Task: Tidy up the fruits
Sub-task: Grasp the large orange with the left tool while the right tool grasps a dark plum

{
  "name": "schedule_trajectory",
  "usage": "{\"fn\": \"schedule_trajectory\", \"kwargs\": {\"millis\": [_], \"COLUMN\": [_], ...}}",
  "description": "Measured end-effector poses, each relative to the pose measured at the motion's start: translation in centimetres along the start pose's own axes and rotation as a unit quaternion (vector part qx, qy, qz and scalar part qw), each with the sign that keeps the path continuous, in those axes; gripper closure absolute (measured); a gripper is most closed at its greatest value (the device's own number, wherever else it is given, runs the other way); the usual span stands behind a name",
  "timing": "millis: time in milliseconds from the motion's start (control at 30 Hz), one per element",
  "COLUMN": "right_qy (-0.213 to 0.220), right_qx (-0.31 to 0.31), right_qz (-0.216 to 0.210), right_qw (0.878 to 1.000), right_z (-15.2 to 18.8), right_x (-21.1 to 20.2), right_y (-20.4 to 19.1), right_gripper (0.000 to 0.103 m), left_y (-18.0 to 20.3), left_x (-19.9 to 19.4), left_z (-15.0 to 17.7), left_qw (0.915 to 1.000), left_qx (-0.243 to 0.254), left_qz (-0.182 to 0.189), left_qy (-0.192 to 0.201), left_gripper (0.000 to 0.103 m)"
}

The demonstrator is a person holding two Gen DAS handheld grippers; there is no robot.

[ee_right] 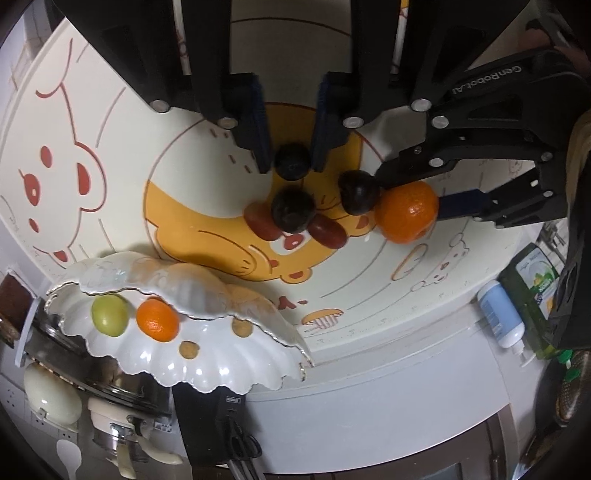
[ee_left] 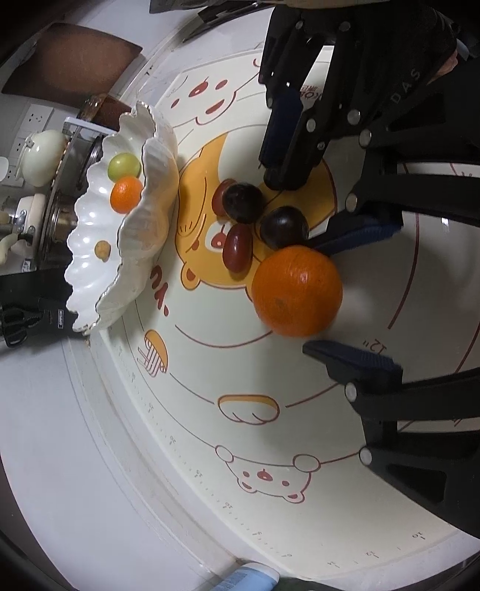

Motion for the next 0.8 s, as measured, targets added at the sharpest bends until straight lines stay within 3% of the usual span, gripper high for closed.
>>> {"fn": "schedule_trajectory", "kwargs": {"millis": [800], "right_qy": [0.025], "right_qx": [0.01], "right_qz": [0.003], "right_qw": [1.0], "right_z": [-0.8], "right_x": [-2.0], "right_y": [0.6], "right_gripper": [0.082], "left_y": [0.4], "left_x": [-1.5], "left_z": [-0.3], "left_qw": [0.9998], "left_qx": [-0.009], "left_qz": [-0.014], "left_qy": [0.011], "left_gripper": [0.063]}}
Point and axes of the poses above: each gripper's, at about its wrist camera, not at the fingertips, and x roughly the way its jaws point, y to its right, z to its underside, the point moved 5 cm from there along x, roughly the way its jaws point, and after that the axes turned 12 degrees about z, right-handed, at the moved point
